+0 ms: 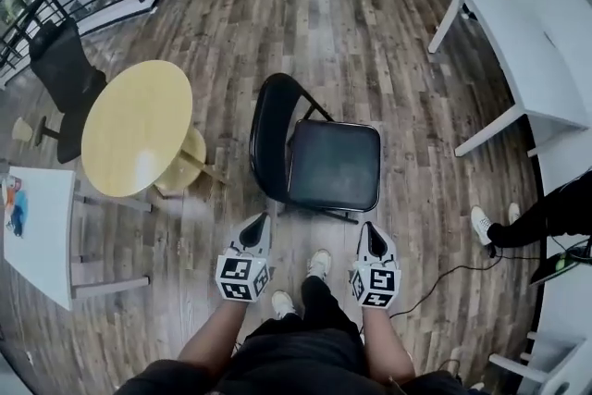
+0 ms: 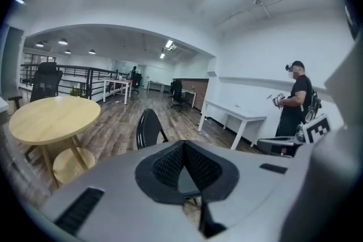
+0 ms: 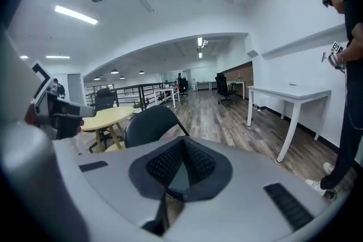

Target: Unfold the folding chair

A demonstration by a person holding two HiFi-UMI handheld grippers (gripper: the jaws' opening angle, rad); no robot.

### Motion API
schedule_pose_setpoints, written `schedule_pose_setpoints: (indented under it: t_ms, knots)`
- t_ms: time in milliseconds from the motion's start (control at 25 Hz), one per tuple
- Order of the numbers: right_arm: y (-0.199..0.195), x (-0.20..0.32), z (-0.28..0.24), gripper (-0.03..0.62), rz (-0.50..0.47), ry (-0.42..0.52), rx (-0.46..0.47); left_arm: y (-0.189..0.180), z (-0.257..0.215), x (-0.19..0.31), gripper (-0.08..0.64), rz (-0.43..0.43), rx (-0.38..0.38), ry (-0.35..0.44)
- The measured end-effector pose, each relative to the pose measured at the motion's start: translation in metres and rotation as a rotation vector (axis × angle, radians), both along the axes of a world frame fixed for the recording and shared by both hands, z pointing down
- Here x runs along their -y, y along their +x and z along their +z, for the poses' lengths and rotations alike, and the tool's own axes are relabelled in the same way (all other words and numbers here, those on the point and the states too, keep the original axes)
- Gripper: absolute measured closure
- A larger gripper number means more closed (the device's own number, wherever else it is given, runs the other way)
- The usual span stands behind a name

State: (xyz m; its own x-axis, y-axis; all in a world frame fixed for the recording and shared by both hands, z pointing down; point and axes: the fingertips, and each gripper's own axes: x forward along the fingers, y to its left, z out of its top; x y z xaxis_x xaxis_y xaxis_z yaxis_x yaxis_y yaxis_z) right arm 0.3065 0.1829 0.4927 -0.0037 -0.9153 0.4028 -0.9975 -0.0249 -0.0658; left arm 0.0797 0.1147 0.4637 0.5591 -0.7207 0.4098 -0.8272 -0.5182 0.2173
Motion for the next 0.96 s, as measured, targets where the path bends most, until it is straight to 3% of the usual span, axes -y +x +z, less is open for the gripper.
schedule_pose_setpoints:
  t_ms: [240,480,720,960]
  knots:
    - [-0.064,-0.063,-0.075,0.577,-0.072,0.068,-0.1,-0.014,-0.055,-0.077,0.554,0.045,-0.057,0.035]
    - [-0.113,-0.088,-0.114,0.577,-0.129,0.141,-0.146,-0.025,-0.083,-0.107,0.554,0.086,-0.07,0.07]
    - [-0.134,-0.105,-0.129,0.577,-0.146,0.176,-0.153,-0.041,-0.099,-0.123,0.554,0.075,-0.072,0.101]
    - [-0.146,-0.088,-0.157,0.577,-0.147,0.271,-0.137,-0.055,-0.101,-0.115,0.554,0.058,-0.061,0.141]
